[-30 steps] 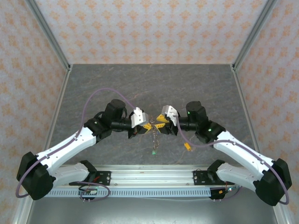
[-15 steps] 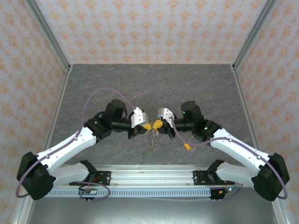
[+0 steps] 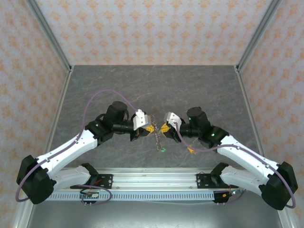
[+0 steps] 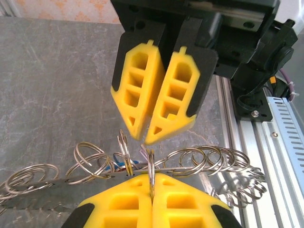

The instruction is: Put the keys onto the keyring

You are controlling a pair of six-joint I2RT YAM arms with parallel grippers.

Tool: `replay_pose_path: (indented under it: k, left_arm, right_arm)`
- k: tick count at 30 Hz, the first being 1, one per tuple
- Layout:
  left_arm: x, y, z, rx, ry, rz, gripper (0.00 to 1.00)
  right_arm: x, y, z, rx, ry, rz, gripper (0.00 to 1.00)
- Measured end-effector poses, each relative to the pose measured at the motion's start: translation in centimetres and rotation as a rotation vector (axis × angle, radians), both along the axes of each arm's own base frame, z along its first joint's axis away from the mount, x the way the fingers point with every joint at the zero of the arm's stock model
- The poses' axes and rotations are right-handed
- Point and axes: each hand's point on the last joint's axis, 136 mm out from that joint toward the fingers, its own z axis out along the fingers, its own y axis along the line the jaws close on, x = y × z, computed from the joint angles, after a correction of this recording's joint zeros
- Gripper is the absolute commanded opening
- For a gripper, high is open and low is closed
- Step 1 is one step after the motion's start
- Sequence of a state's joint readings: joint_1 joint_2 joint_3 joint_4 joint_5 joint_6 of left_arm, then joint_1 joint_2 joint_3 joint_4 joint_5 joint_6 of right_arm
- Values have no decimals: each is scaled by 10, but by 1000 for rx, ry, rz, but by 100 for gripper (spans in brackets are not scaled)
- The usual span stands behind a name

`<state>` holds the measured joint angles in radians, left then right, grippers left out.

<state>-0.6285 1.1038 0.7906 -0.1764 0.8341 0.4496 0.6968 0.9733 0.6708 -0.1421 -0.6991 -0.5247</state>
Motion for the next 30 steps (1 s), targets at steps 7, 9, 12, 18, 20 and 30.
replay_pose_path:
  k: [7,9,12,18,20,30]
  left_arm:
    - [-3,-2,0,14,-23,-20,0]
    - [-2,-2,1,14,-23,-20,0]
    - [-2,-3,-1,17,-18,-20,0]
    - [-3,-3,-3,22,-6,-25,0]
    - [-3,-4,-4,26,2,-33,0]
    - [-1,-3,-8,53,9,-29,0]
  right_arm:
    - [-7,7,25,92,-39,51,15]
    - [-9,9,24,99,-27,69,15]
    - [-12,15,17,96,7,101,14]
    - [-11,22,6,83,41,117,12]
    - [-10,23,10,95,36,113,13]
    - [-4,14,14,73,-13,47,14]
